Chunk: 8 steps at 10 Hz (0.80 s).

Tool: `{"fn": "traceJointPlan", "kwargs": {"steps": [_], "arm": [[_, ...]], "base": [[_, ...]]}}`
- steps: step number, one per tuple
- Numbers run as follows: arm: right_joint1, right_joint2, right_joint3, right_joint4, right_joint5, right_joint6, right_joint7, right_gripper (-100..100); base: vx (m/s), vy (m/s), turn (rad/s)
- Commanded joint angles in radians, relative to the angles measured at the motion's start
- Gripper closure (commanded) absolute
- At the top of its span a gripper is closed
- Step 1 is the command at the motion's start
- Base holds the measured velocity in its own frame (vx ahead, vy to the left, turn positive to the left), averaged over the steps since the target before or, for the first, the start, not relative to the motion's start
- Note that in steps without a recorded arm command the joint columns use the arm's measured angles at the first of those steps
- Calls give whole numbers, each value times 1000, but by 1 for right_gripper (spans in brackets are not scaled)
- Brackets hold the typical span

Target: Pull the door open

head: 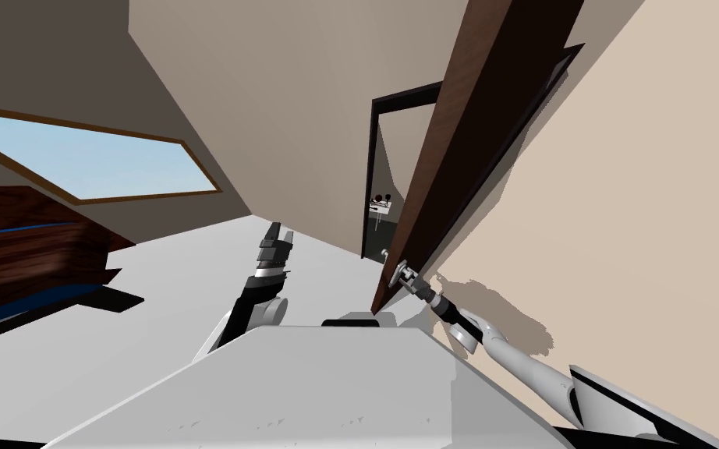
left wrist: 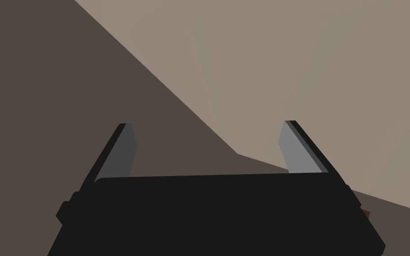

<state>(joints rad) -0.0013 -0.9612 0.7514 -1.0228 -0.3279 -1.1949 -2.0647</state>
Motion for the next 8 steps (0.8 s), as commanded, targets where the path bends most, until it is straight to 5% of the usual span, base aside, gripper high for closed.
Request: {"fn": "traceJointPlan", "kwargs": {"steps": [1,8], "arm": [[1,13,10,7,6,-30,-7,100],[-4,32,16,88,9,-110,-30,100]], "base": [[36,71,86],[24,42,55]]}}
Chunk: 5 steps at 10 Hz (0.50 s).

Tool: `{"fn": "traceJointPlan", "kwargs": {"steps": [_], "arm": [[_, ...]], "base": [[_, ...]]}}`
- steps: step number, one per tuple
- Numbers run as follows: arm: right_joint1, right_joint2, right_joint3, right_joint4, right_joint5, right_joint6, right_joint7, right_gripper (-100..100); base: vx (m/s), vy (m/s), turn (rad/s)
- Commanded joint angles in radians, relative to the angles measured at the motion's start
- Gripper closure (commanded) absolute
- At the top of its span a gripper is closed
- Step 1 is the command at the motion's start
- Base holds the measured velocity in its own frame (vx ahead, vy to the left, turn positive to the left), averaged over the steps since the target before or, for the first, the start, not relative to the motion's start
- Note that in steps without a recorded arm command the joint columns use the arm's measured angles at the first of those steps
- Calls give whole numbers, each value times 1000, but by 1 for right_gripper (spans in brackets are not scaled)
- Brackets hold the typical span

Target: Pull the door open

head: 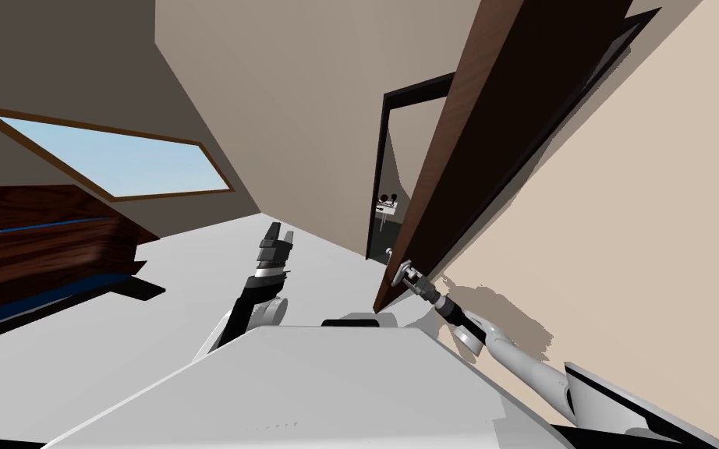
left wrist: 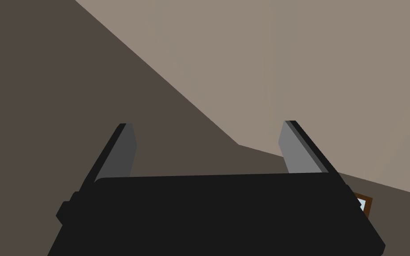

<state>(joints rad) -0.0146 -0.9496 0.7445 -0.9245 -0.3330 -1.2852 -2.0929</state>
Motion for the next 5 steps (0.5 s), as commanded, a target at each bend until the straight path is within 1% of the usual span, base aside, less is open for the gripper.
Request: {"fn": "traceJointPlan", "kwargs": {"steps": [1,2,3,4,5], "arm": [[8,23,24,4,15,-33,-6,100],[7,28,25,27,16,-55,-13,100],[7,29,26,35,16,-63,-15,100],[7,29,26,35,16,-63,-15,100],[7,32,27,50,17,-78,-19,100]], "base": [[35,42,44],[26,33,96],[15,27,72],[13,25,26],[19,23,35]]}}
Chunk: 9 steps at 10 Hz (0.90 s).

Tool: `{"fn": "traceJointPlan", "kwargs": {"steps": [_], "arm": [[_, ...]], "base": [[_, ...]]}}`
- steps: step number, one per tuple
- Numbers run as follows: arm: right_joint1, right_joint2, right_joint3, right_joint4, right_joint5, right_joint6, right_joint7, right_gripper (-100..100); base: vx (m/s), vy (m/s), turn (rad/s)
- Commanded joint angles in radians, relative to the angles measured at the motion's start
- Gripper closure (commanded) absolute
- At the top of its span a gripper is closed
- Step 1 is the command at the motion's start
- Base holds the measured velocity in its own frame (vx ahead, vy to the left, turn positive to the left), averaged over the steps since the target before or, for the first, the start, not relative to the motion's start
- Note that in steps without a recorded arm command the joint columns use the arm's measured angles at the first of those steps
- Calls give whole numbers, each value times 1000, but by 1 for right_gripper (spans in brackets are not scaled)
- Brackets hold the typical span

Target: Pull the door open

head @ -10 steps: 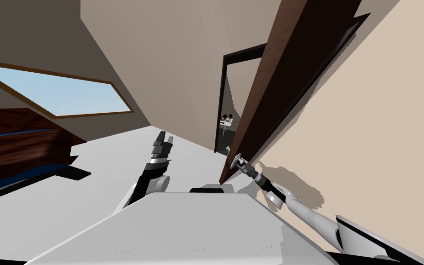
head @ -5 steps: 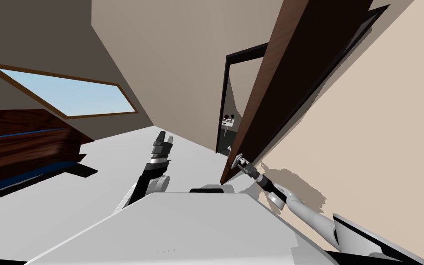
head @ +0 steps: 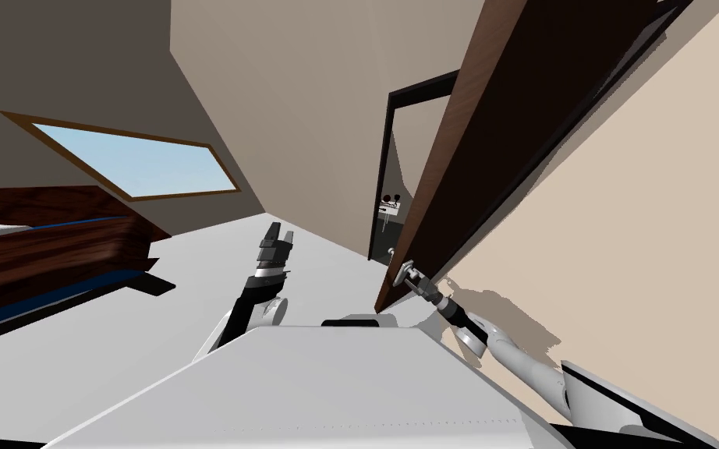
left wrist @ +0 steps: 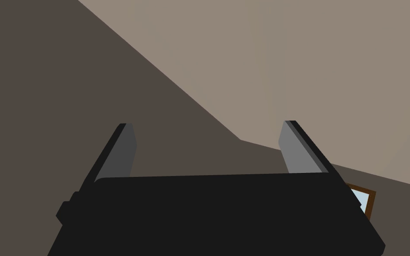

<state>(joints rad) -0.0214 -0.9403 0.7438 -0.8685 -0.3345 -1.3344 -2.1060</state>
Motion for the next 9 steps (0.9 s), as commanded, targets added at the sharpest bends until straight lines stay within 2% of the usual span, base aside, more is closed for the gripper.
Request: {"fn": "traceJointPlan", "kwargs": {"steps": [1,9], "arm": [[14,23,28,-6,18,-28,-6,100],[14,23,28,-6,18,-28,-6,100]], "base": [[11,20,12],[1,3,2]]}}
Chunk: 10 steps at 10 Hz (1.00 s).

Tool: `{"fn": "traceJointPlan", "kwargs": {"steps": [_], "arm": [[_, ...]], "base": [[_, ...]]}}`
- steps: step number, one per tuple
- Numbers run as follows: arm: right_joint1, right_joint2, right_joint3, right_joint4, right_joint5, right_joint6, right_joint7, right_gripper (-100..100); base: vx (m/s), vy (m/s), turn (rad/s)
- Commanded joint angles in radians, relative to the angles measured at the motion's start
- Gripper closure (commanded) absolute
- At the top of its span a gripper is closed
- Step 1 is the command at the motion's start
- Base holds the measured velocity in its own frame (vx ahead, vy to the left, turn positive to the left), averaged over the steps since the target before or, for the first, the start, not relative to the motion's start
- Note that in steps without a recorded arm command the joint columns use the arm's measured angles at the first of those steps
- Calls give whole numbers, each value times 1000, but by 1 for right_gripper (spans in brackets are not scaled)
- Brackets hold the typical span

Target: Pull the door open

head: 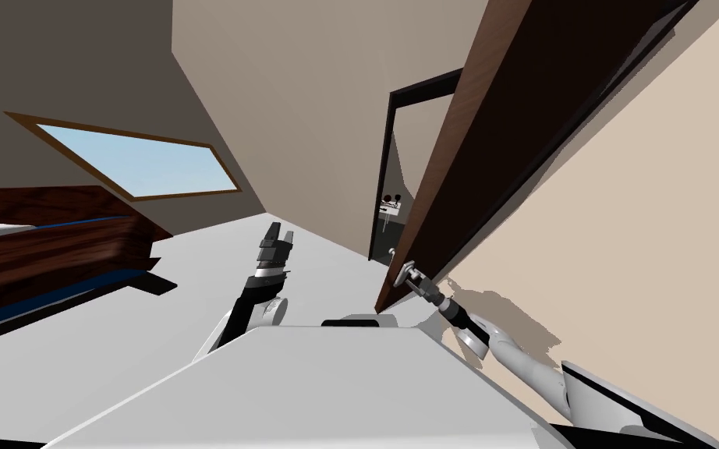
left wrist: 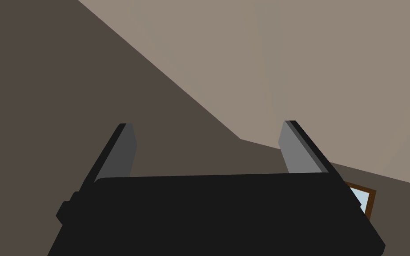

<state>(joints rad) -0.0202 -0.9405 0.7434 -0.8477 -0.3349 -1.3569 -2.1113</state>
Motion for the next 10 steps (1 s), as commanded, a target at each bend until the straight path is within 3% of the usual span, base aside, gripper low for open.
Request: {"fn": "traceJointPlan", "kwargs": {"steps": [1,4,8,9,10], "arm": [[34,1,-29,-30,20,15,-2,100],[91,3,-77,-79,54,40,-6,100],[190,7,-160,-164,113,83,-12,100],[190,7,-160,-164,113,83,-12,100],[217,7,-182,-186,128,94,-13,100]], "base": [[-5,-61,-13],[-39,-76,0],[-46,-81,-6],[-24,-53,-1],[-20,-42,-5]]}}
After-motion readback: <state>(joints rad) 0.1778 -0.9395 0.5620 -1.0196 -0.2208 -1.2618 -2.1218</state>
